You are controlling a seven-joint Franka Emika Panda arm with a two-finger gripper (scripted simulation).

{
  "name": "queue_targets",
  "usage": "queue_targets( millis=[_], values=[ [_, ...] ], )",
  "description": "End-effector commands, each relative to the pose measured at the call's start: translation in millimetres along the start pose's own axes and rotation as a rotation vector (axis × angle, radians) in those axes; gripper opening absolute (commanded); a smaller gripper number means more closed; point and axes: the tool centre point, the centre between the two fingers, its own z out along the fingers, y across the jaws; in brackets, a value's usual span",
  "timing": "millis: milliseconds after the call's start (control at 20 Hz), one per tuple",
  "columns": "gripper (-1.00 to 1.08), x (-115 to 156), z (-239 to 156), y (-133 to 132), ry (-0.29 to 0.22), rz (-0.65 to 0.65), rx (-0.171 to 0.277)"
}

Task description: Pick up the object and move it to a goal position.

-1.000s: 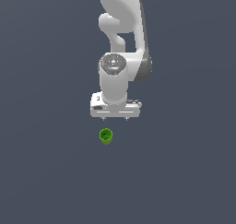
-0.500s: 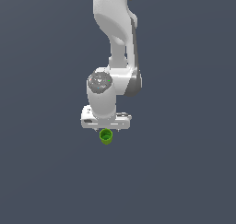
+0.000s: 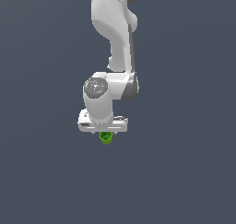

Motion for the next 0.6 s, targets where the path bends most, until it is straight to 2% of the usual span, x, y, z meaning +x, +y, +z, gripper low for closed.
queue_targets(
  millis=[0, 550],
  values=[
    [1.0, 0, 3, 0, 0.0, 0.0, 0.0],
    [1.0, 0, 48, 0, 0.001, -0.001, 0.0]
  ],
)
